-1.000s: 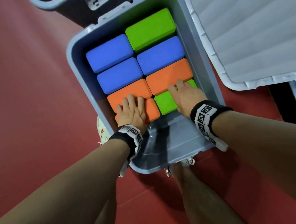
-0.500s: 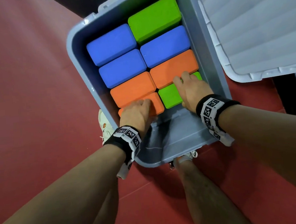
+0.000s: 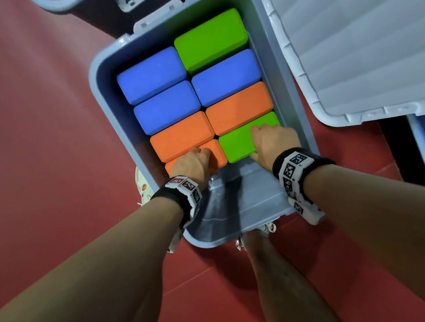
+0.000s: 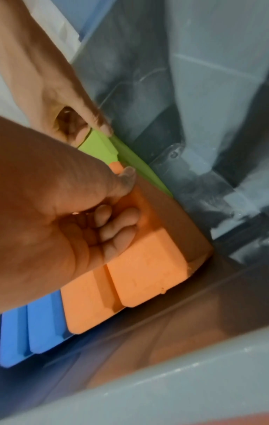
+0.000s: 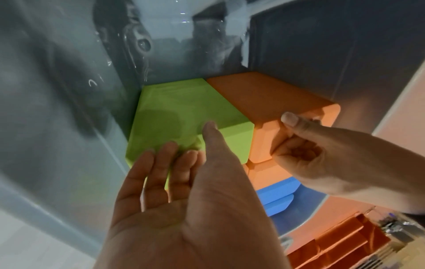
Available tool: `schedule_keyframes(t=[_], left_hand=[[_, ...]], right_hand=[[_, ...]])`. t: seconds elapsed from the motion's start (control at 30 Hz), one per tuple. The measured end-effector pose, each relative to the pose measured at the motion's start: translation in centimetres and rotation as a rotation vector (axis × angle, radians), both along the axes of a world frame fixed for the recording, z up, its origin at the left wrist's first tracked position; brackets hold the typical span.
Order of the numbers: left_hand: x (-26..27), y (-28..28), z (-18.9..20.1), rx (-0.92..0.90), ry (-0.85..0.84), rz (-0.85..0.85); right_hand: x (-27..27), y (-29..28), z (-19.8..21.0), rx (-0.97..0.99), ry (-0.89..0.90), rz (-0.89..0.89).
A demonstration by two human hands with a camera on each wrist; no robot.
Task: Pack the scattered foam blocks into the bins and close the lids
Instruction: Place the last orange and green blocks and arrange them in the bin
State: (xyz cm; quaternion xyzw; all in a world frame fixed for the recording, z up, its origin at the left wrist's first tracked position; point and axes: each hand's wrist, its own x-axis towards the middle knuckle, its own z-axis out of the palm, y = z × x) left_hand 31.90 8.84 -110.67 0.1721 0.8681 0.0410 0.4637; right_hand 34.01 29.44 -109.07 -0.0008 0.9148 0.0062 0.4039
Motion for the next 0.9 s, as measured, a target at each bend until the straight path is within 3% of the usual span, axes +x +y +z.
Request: schedule_keyframes(t=[0.1, 0.2, 0.27, 0.4, 0.53, 0.6, 0.67, 0.8, 0.9], left_hand=[[-2.0, 0.1, 1.1, 0.045, -0.095, 0.023], [-6.1, 0.7, 2.4, 0.094, 0.072, 0.068], [-9.5, 1.3, 2.5, 0.182, 0.218, 0.12], [-15.0, 3.6, 1.9, 0.245, 0.252, 0.074], [-16.8, 5.4, 1.5, 0.129, 0.303, -0.122], [-17.0, 5.8, 1.5, 0.098, 0.334, -0.164], [-16.5, 6.0, 1.7, 0.101, 0.319, -0.15], [-13.7, 6.3, 2.0, 0.069, 0.31, -0.149], [-12.4, 6.8, 1.4, 0.01, 0.333, -0.111]], right_hand=[[0.1, 0.3, 0.6, -0.043, -0.046, -0.082], [-1.1, 0.7, 1.3, 0.014, -0.116, -0.243], [-2.0, 1.0, 1.7, 0.033, -0.261, -0.418], [-2.4, 0.3, 0.4, -0.084, -0.493, -0.819], [-0.6, -1.6, -1.8, -0.127, -0.44, -1.17], [1.2, -1.9, -3.4, -0.163, -0.321, -1.337], [1.4, -2.8, -2.2, -0.161, -0.269, -1.481], [1.9, -3.8, -0.1, -0.135, -0.19, -1.351], [2.1, -3.7, 0.7, -0.155, -0.162, -1.352]])
